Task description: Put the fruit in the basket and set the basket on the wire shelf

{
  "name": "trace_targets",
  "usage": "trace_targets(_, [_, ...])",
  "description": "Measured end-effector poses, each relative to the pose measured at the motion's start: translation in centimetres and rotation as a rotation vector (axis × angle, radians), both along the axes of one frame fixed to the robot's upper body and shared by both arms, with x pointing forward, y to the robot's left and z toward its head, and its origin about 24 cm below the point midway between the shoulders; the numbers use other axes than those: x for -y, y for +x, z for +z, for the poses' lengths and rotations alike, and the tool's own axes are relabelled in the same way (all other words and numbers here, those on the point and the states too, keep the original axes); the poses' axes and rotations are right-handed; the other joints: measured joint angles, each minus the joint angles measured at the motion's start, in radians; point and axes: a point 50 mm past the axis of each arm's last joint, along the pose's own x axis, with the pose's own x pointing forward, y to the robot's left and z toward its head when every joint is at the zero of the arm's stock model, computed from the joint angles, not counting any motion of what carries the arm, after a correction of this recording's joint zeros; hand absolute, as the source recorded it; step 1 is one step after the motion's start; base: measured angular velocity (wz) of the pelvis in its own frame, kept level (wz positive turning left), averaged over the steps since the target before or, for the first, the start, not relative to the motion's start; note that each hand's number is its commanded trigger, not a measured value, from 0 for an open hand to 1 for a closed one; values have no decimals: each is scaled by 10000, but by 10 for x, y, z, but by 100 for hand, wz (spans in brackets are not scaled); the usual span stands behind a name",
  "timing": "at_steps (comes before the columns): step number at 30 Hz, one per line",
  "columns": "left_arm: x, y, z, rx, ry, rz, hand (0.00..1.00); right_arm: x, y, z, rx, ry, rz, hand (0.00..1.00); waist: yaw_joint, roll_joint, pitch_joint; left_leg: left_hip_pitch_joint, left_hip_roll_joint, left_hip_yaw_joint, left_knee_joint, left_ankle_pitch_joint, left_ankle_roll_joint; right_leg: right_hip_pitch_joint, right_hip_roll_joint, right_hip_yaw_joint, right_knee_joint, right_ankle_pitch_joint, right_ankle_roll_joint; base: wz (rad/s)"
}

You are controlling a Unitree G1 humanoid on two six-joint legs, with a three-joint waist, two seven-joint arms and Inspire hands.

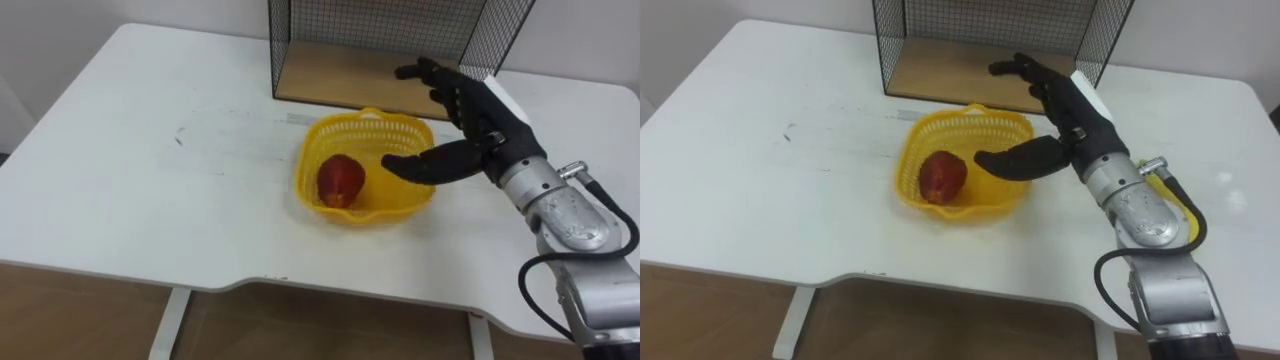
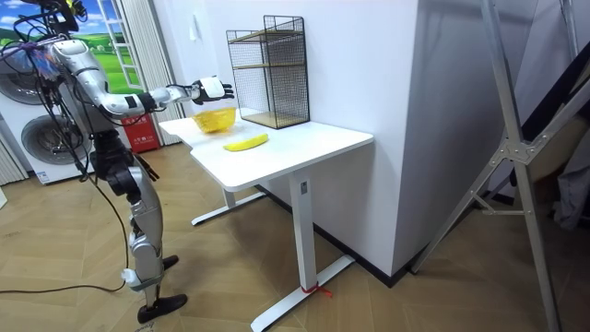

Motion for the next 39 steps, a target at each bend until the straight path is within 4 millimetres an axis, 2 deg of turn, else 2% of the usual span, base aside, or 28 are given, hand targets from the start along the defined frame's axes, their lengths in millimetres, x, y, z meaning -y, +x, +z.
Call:
trace_targets(8, [0,0,0,28,4,71,0,0,0,-1,-29,70,-37,0,1,-6,-1,2,0,-12,17,0,0,24,0,-12,0,0,0,0])
trace_targets(18, [-2,-5,0,-87,85,107,0,3,0,0,70,106,-281,0,-161,-18,-9,-4,0,-43,54,0,0,51,1,-12,4,1,-1,0])
trace_targets(27, [-3,-9,-1,-134,74,129,0,23,0,11,650,458,-1457,0,-190,-27,-54,20,0,-43,57,0,0,69,1,-24,11,2,-3,0])
trace_targets(35, [-2,-17,-2,-245,25,201,0,35,-1,17,1228,616,-2574,0,-502,29,-104,99,0,4,8,2,2,92,2,63,27,1,-3,-2])
trace_targets(39, [-4,-19,-1,-257,56,416,0,51,-4,28,2019,579,-3893,0,-647,-82,-112,191,-2,5,-53,3,1,181,5,59,-6,0,0,1])
